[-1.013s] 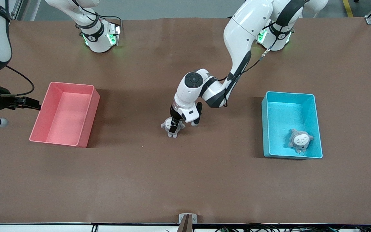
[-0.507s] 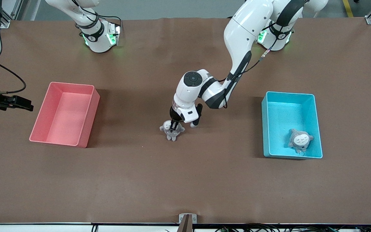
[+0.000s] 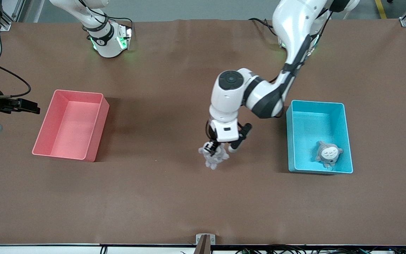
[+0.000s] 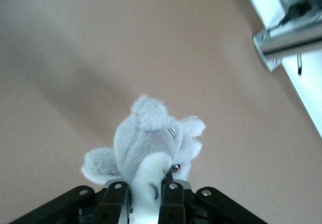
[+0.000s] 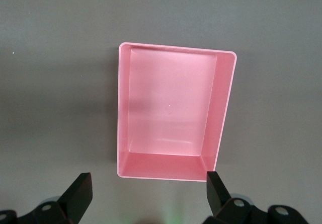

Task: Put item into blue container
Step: 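Carry the Totoro over the cyan box and release it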

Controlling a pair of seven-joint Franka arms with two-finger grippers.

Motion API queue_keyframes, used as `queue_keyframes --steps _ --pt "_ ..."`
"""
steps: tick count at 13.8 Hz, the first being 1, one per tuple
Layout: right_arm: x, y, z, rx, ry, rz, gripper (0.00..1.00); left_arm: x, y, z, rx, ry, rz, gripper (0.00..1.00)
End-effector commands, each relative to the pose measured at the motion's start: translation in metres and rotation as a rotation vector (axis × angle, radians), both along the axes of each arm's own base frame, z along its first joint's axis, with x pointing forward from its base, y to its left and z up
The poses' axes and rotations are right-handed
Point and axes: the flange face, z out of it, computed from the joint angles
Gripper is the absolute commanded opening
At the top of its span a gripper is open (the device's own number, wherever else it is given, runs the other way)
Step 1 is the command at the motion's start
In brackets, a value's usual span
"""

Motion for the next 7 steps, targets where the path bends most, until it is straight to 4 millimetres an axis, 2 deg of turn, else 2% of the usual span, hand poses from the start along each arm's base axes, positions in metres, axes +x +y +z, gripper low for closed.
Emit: queue_keyframes --steps 1,2,4,6,7 --pt "-0.023 0.002 0.019 0.006 -0.017 0.002 1.0 0.015 0.07 0.032 0.091 0.08 -0.155 0.0" --pt "-0.027 0.002 0.024 0.006 -0.022 0.001 1.0 0.022 0.103 0.039 0.131 0.114 -0.206 0.0" --pt "-0.041 0.002 0.036 0.009 -0.039 0.001 1.0 0.031 0.174 0.036 0.21 0.212 -0.315 0.0" --pt "-0.05 0.002 0.048 0.01 -0.039 -0.001 1.0 0.036 0.263 0.021 0.247 0.281 -0.417 0.01" --pt "-0.054 0.003 0.055 0.009 -0.051 -0.001 1.0 0.036 0.293 0.013 0.255 0.307 -0.473 0.01"
